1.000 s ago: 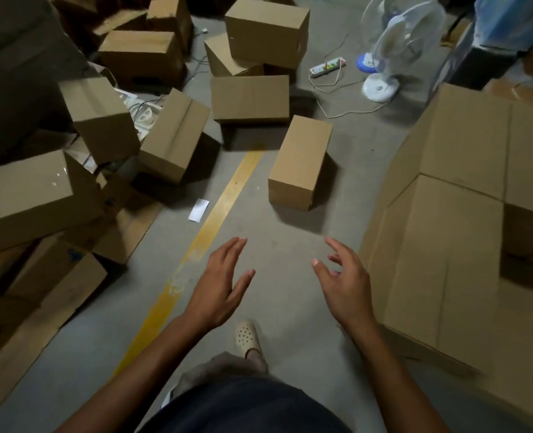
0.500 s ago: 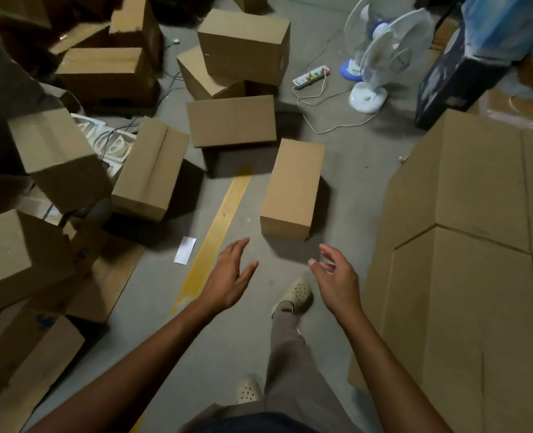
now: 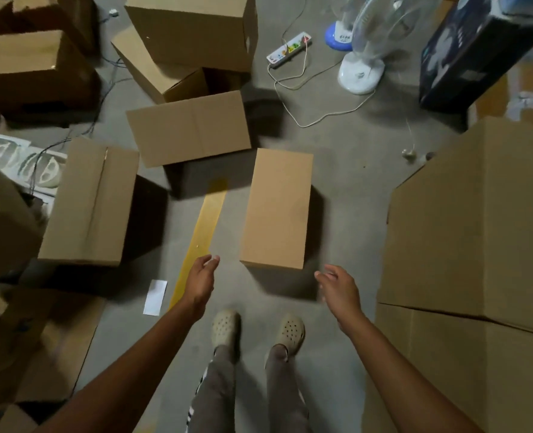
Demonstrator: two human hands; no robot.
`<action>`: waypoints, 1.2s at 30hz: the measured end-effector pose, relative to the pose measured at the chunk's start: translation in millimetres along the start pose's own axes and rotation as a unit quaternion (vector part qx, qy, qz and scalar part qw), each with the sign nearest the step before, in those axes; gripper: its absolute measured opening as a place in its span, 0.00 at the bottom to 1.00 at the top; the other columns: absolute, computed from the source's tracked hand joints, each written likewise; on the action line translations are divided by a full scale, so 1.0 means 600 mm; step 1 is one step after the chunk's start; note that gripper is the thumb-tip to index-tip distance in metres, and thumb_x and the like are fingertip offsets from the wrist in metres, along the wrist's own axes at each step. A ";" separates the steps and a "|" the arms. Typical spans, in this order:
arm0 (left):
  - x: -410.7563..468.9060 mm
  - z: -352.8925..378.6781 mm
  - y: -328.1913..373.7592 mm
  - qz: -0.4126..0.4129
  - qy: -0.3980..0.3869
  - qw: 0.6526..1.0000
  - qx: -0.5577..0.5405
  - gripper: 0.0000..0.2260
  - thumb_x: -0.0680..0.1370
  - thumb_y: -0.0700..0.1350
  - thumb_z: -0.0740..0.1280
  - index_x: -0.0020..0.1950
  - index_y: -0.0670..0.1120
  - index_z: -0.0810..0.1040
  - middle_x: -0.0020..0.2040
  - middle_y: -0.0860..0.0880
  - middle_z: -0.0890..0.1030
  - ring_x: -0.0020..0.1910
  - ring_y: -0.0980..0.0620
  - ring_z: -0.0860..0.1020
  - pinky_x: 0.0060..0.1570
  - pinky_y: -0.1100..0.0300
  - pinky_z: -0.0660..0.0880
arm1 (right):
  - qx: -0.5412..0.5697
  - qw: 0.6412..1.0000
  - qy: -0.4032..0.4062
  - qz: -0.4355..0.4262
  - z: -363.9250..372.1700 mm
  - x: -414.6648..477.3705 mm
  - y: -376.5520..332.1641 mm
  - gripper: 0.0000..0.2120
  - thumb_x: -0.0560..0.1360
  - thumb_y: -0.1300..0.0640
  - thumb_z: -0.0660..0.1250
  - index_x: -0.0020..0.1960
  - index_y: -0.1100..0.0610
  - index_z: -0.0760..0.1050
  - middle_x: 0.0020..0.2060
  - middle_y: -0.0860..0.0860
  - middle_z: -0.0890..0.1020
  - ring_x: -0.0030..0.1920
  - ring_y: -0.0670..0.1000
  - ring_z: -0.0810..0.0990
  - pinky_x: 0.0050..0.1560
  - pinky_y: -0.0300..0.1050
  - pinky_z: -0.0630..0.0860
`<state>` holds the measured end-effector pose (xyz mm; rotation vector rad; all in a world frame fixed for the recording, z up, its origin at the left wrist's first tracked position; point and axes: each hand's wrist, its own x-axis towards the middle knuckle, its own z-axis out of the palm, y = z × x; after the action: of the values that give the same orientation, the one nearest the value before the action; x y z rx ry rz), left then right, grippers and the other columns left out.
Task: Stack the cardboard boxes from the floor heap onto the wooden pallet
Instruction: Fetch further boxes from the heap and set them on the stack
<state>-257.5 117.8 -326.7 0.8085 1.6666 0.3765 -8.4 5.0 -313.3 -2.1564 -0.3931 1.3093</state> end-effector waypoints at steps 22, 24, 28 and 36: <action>0.553 0.189 -0.235 -0.164 -0.089 0.982 -0.010 0.27 0.84 0.60 0.53 0.74 0.44 0.70 0.69 0.45 0.76 0.69 0.47 0.72 0.72 0.43 0.61 | 0.072 0.979 -0.004 0.192 0.253 0.508 0.263 0.20 0.79 0.55 0.67 0.69 0.57 0.72 0.64 0.53 0.77 0.62 0.56 0.75 0.68 0.60 0.71; 0.530 0.187 -0.223 -0.142 -0.097 0.985 0.016 0.23 0.85 0.57 0.54 0.72 0.45 0.73 0.67 0.46 0.78 0.67 0.48 0.74 0.69 0.45 0.62 | 0.091 0.976 0.007 0.196 0.245 0.492 0.248 0.23 0.78 0.55 0.68 0.71 0.57 0.69 0.64 0.52 0.77 0.64 0.58 0.75 0.67 0.61 0.72; 0.463 0.170 -0.165 -0.100 -0.079 0.991 0.048 0.17 0.84 0.50 0.57 0.66 0.44 0.76 0.63 0.46 0.80 0.63 0.46 0.76 0.60 0.49 0.65 | 0.095 0.977 0.017 0.192 0.204 0.448 0.207 0.33 0.76 0.53 0.70 0.77 0.57 0.62 0.70 0.56 0.73 0.67 0.59 0.74 0.68 0.61 0.71; 0.278 0.104 0.036 -0.020 -0.070 0.997 -0.012 0.11 0.81 0.50 0.61 0.55 0.50 0.83 0.61 0.52 0.81 0.64 0.51 0.76 0.64 0.45 0.63 | 0.091 0.991 0.024 0.097 0.075 0.323 0.082 0.34 0.62 0.50 0.70 0.69 0.50 0.76 0.66 0.55 0.77 0.59 0.54 0.79 0.60 0.54 0.78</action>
<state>-203.8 236.4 -450.2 0.7659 1.5422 0.3041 42.0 82.3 -496.3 -2.1065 -0.0413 1.3393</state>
